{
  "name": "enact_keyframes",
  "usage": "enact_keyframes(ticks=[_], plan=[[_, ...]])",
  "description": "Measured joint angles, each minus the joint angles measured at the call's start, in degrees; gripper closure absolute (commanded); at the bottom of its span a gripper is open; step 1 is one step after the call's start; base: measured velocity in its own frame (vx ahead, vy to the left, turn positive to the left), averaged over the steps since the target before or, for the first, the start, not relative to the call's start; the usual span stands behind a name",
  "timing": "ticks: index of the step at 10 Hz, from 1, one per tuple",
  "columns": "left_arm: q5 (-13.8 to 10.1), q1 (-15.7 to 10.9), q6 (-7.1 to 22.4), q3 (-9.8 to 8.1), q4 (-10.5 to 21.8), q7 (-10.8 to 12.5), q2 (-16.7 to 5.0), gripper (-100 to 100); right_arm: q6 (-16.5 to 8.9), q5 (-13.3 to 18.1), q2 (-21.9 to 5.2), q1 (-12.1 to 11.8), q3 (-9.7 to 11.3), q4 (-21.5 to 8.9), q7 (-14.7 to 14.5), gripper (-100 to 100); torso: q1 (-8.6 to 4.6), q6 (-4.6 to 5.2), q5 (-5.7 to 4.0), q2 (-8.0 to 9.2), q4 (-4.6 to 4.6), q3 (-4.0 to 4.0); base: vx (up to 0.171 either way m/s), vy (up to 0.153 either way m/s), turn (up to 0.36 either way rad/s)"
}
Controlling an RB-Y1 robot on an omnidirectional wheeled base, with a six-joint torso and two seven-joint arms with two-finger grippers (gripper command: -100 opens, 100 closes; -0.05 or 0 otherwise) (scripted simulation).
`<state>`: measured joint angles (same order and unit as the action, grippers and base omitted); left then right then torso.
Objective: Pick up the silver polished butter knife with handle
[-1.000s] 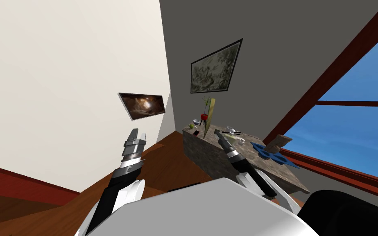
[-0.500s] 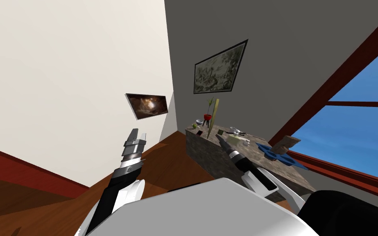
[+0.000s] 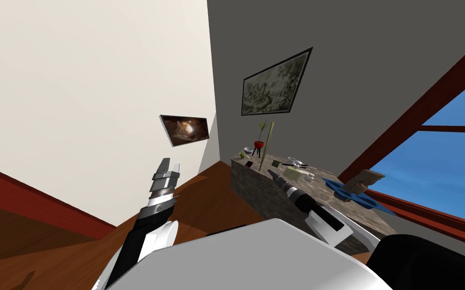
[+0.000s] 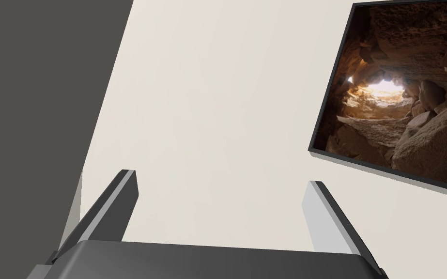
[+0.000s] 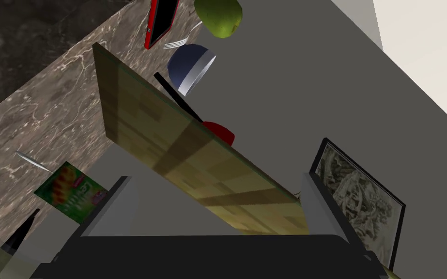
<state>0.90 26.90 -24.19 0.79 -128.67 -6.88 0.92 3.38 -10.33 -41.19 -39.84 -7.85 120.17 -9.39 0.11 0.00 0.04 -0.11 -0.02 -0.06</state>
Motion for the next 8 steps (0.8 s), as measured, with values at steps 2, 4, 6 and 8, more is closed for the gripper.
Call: enact_keyframes(ticks=[2,4,6,8], plan=[[0.00,0.00,0.00,0.00,0.00,0.00,0.00,0,-3.17,-0.60,-3.15,-0.35,-0.08,-2.32,-0.28,-100,0.07,0.00,0.01,-0.10,-0.02,-0.06,0.060,0.056,0.054],[0.00,0.00,0.00,0.00,0.00,0.00,0.00,0,-6.19,-0.97,-5.39,0.01,0.16,-4.27,-0.50,-100,0.00,-0.01,0.00,-0.15,-0.03,-0.09,0.087,0.038,0.060],[0.00,0.01,0.00,0.00,0.00,0.00,0.00,0,-8.68,-1.66,-8.15,-1.29,-0.36,-5.96,-0.47,-100,-0.06,0.00,-0.02,-0.18,-0.05,-0.11,0.080,0.021,0.035],[0.00,0.01,0.00,0.00,0.00,0.00,0.00,0,-10.93,-2.22,-11.03,-2.28,-0.54,-8.47,-0.57,-100,-0.13,-0.02,-0.03,-0.30,-0.07,-0.17,0.104,0.008,0.046]])
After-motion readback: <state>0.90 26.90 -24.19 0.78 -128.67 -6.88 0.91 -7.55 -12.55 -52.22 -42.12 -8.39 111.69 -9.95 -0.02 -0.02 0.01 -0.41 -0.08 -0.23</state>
